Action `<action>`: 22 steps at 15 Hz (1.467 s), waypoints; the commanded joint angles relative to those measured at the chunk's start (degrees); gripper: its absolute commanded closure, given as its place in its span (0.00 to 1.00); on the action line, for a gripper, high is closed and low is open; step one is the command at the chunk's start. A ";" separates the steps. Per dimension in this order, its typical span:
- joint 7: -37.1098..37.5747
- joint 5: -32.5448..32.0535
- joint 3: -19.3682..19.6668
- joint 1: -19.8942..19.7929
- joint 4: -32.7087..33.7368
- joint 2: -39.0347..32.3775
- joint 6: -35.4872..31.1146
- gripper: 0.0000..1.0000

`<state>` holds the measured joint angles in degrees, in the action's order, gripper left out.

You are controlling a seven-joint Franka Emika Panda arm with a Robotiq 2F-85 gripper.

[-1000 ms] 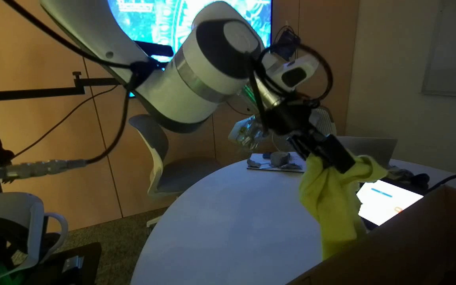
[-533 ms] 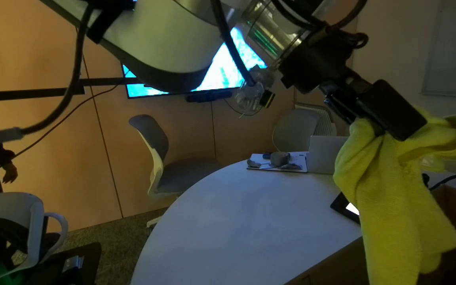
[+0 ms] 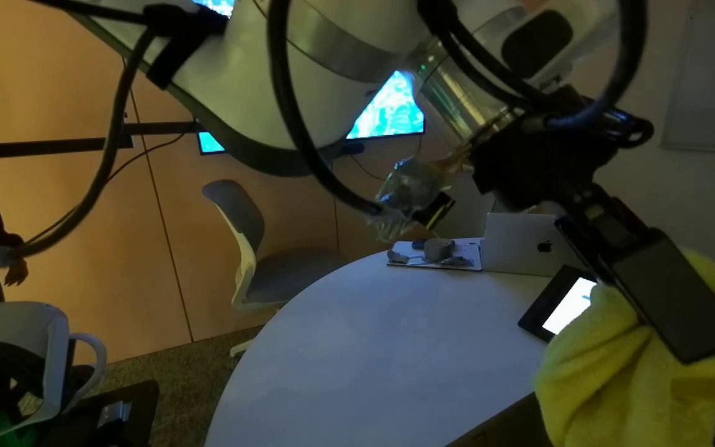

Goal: Put the marker on the towel, then fold the towel, and then put the towel in the box

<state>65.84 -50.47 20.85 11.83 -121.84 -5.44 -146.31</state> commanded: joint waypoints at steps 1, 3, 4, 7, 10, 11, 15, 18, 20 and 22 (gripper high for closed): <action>-1.36 5.72 -6.44 -7.68 2.62 -4.17 1.88 0.93; -2.04 8.55 -8.00 -9.82 3.30 -6.10 2.61 0.86; -2.58 10.04 -8.55 -10.60 3.70 -6.91 2.81 0.66; -3.09 12.59 -9.22 -11.55 4.41 -8.27 3.14 0.52; -3.77 14.53 -9.28 -11.71 4.88 -8.47 3.66 0.26; -3.87 14.95 -9.24 -11.70 4.90 -8.25 3.77 0.19; -3.74 14.96 -9.25 -11.18 3.84 -5.66 4.21 0.00; -4.22 14.61 -10.63 -10.42 1.03 -1.24 4.05 0.00; -6.23 15.35 -12.87 -9.92 -1.75 2.61 3.93 0.00; -9.26 17.73 -15.71 -9.54 -4.60 6.81 4.12 0.00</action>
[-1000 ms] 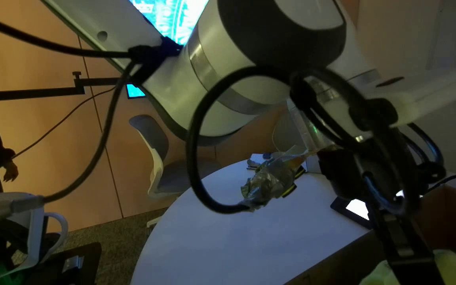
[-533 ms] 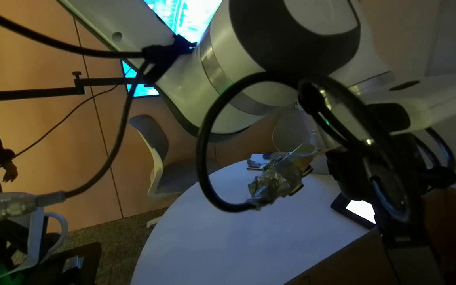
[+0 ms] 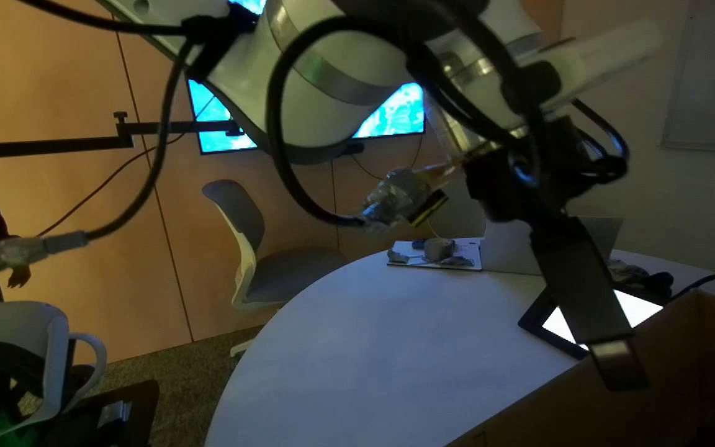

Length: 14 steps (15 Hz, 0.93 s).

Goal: Put the marker on the towel, then fold the towel, and then put the towel in the box

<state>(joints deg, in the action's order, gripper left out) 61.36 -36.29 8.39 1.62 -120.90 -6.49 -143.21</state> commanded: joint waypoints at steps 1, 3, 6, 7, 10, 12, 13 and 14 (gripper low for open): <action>-6.46 5.51 -4.74 0.97 -6.98 9.87 1.10 0.00; -10.65 10.44 -7.47 1.69 -9.49 14.07 2.34 0.00; -16.83 20.29 -10.96 3.18 -12.28 21.75 7.06 0.00; -19.01 24.24 -11.90 3.86 -12.64 24.51 10.21 0.00; -23.67 34.27 -13.57 4.93 -10.51 31.60 23.19 0.00; -24.55 37.88 -14.51 4.52 -8.19 35.39 33.46 0.00; -24.04 38.65 -15.19 4.01 -6.84 36.86 38.60 0.00; -24.06 39.60 -15.62 3.96 -5.29 38.45 43.09 0.00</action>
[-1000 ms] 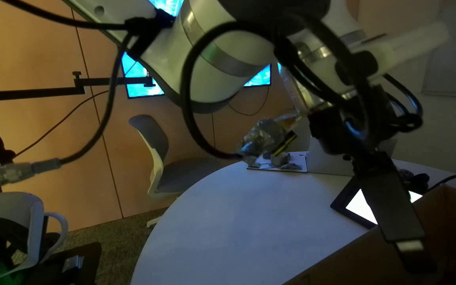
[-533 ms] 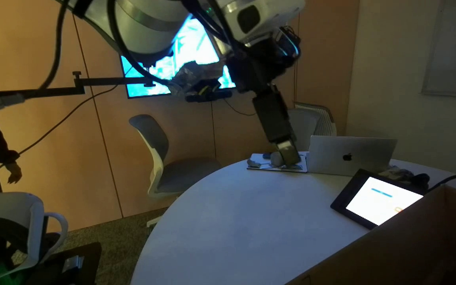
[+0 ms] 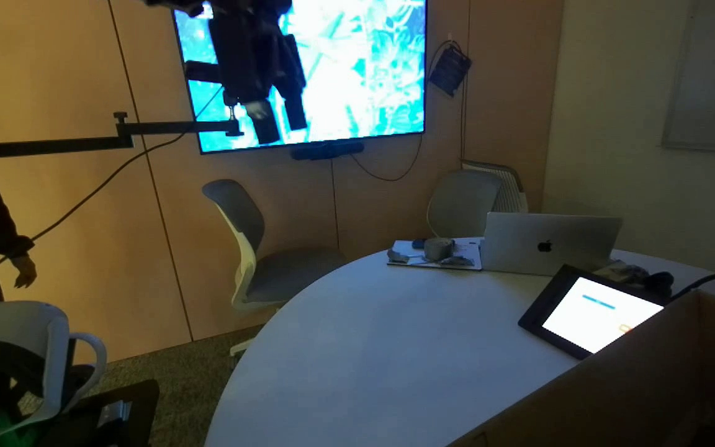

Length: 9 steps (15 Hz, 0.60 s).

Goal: Put the marker on the towel, then fold the towel, and then put the towel in the box

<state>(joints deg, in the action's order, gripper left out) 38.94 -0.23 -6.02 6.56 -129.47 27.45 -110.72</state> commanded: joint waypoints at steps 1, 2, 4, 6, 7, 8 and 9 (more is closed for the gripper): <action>-1.81 4.33 -1.42 -1.15 4.58 5.51 14.13 0.00; -2.07 5.28 -1.64 -1.14 5.53 6.33 16.68 0.00; -2.73 6.64 -1.68 -1.67 7.28 7.53 20.14 0.00; -3.31 7.00 -1.79 -2.39 7.83 8.16 20.38 0.00; -4.11 7.34 -1.45 -2.60 7.63 8.54 19.57 0.00; -2.92 6.60 -2.63 -3.15 6.63 8.44 19.52 0.00; -3.28 6.77 -2.58 -3.43 6.74 8.51 19.52 0.00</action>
